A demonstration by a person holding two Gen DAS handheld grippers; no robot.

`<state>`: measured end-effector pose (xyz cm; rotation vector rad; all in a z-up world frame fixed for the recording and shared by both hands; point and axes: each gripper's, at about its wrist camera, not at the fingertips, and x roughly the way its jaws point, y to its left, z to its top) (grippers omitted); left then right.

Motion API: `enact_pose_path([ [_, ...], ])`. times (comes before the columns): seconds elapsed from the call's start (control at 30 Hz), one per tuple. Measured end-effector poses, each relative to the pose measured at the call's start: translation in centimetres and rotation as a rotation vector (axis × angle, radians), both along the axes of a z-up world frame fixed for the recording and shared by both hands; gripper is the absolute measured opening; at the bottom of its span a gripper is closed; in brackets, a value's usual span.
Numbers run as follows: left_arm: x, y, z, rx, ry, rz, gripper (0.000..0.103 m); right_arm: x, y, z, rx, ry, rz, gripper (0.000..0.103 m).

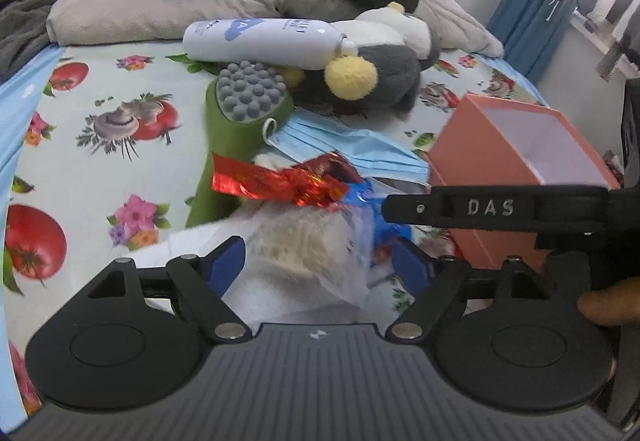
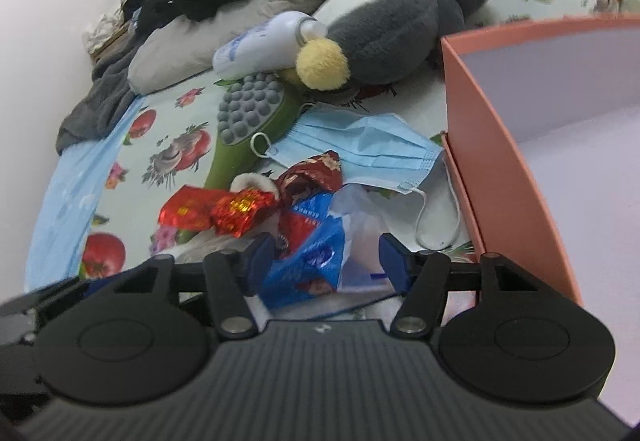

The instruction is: Organize soft objects

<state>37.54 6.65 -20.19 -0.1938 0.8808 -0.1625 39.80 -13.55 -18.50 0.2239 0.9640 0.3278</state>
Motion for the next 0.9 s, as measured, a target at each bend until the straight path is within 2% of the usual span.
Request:
enact_pose_path([
  [0.13, 1.2, -0.4, -0.8, 0.042, -0.021, 0.013, 0.084, 1.4, -0.3, -1.1, 0.042, 0.037, -0.022, 0.046],
  [0.2, 1.8, -0.5, -1.4, 0.044, -0.005, 0.011, 0.083, 2.0, -0.3, -1.9, 0.058, 0.07, -0.027, 0.045],
  [0.23, 2.0, -0.5, -1.7, 0.049, 0.005, 0.017, 0.079, 2.1, -0.3, -2.3, 0.065, 0.087, -0.031, 0.043],
  [0.3, 2.3, -0.7, -2.3, 0.058, 0.023, 0.014, 0.07, 2.2, -0.1, -3.0, 0.075, 0.117, -0.036, 0.034],
  [0.33, 2.2, -0.7, -2.5, 0.066, 0.026, 0.022, 0.065, 2.2, 0.0, -3.3, 0.077, 0.131, -0.035, 0.025],
  [0.43, 1.7, -0.8, -2.6, 0.076, 0.024, 0.02, 0.054, 1.9, -0.2, -3.5, 0.094, 0.157, -0.036, 0.018],
  [0.63, -0.2, -1.0, -1.0, 0.044, 0.01, 0.035, 0.04, 0.4, -0.4, -2.1, 0.055, 0.112, -0.027, 0.014],
  [0.9, -4.5, -0.5, 2.6, -0.003, -0.025, 0.095, 0.033, -2.7, -0.4, 1.3, -0.034, 0.007, -0.003, 0.013],
])
